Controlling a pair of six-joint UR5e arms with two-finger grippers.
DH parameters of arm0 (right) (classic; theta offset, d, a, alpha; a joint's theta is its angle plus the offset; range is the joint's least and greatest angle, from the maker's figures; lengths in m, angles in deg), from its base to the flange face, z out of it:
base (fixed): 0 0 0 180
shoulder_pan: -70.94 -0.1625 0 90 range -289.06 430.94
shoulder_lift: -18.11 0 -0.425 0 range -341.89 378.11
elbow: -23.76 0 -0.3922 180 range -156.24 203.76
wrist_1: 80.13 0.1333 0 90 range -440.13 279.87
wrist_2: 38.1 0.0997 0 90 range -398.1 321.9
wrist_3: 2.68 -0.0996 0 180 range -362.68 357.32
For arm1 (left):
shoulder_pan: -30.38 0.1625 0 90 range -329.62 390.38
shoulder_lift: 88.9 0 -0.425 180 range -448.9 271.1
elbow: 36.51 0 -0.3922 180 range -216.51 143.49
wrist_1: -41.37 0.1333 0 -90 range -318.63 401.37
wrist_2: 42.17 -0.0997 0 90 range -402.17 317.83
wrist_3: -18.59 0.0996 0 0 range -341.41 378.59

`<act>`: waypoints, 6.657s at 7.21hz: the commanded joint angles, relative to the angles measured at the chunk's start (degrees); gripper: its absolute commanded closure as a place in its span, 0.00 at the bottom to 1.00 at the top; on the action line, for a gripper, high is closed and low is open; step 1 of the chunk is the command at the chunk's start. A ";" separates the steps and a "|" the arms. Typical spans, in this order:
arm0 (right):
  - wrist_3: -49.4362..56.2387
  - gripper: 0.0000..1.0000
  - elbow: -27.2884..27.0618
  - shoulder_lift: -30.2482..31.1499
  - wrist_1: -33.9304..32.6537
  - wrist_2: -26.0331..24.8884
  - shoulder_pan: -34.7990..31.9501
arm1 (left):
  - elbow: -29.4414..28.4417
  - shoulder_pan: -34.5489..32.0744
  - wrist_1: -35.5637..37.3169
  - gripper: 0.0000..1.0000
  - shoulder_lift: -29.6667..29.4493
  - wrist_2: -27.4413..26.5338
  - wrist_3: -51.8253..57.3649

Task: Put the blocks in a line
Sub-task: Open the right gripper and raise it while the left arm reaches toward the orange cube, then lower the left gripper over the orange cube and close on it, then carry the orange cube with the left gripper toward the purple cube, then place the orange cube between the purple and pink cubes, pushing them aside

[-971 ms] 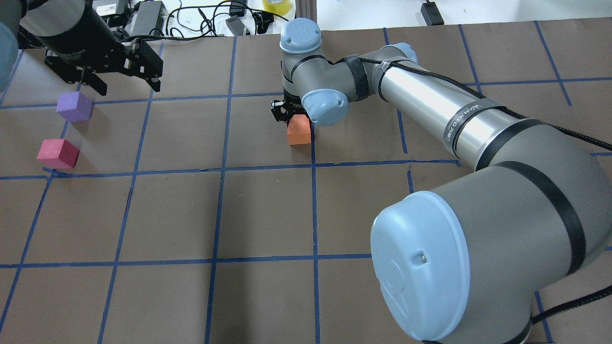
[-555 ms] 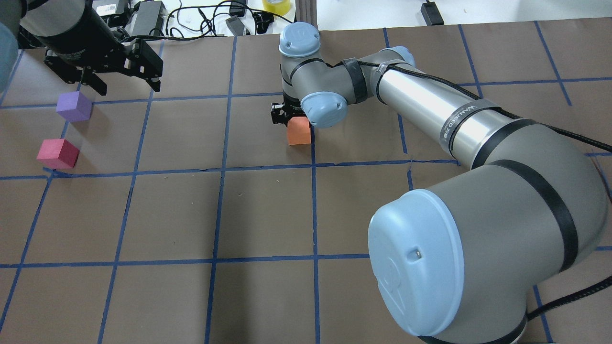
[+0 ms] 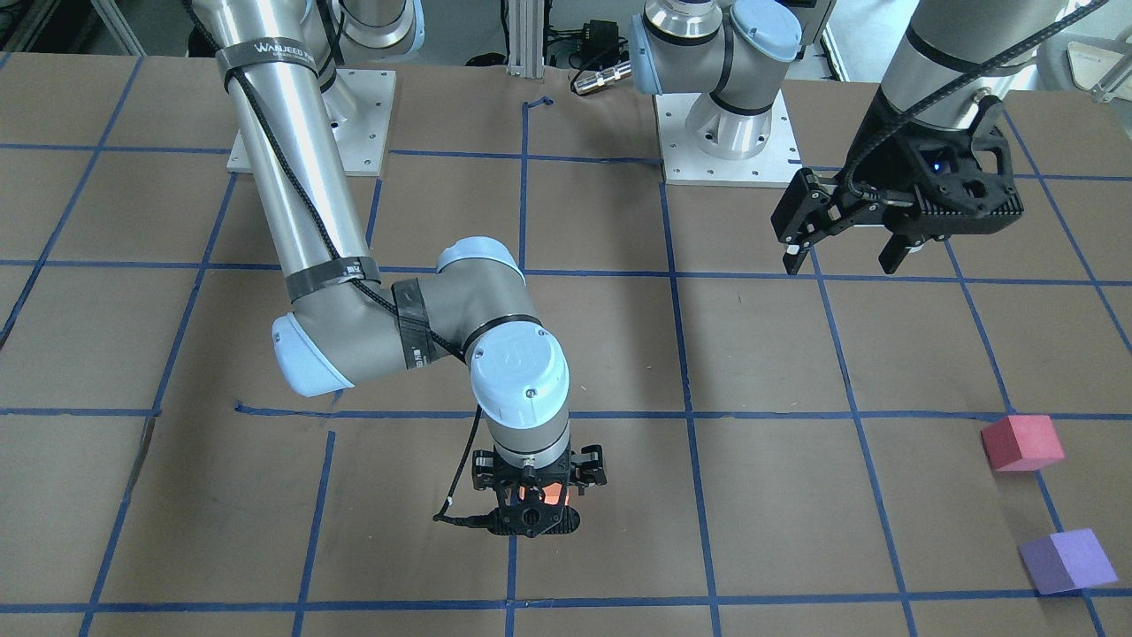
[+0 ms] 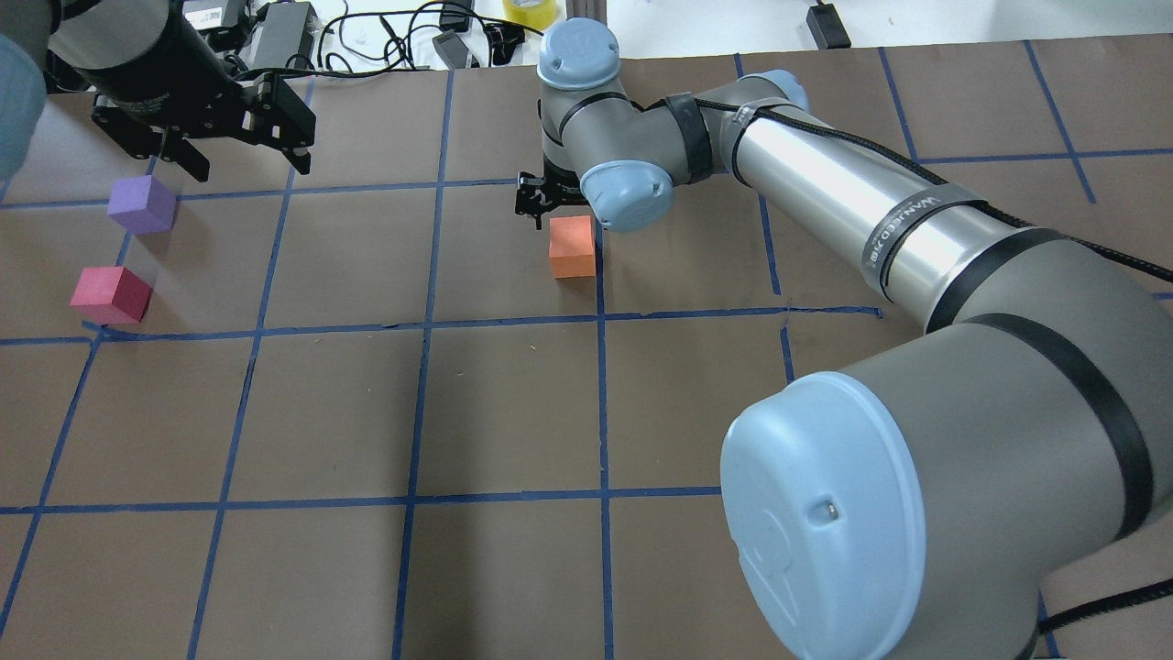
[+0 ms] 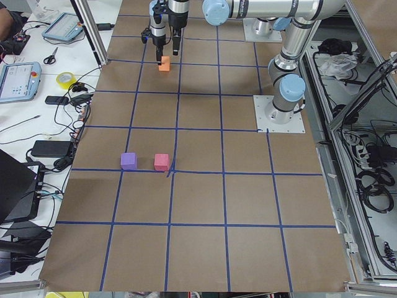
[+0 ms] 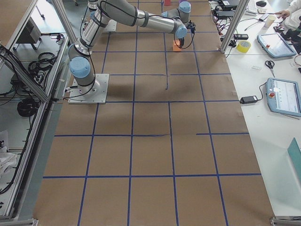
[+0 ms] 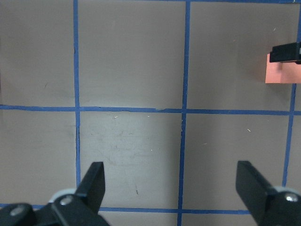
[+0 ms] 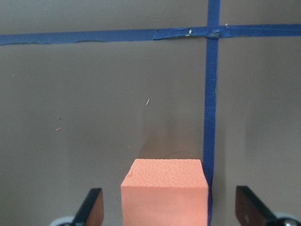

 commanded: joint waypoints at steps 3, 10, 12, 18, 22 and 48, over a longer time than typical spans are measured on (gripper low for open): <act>5.16 0.00 0.88 14.63 20.11 0.38 13.54 | 3.84 -1.13 9.35 0.00 -3.53 0.75 0.71; 20.11 0.00 -7.91 34.10 30.71 -3.30 16.46 | 4.31 -17.66 33.11 0.00 -24.42 0.84 -16.33; 19.67 0.00 -7.65 34.44 31.42 -2.78 17.17 | 0.19 -19.94 37.51 0.00 -31.54 0.67 -16.77; 19.50 0.00 -7.56 34.71 36.07 -2.78 16.73 | -2.38 -22.15 37.44 0.00 -37.46 0.67 -18.26; 21.42 0.00 -6.94 35.67 36.86 -7.77 17.08 | -2.20 -22.50 34.46 0.67 -36.68 -0.03 -18.18; 26.08 0.00 -8.18 37.43 31.68 -4.98 17.26 | -15.03 26.01 18.98 1.00 -40.37 -3.99 30.96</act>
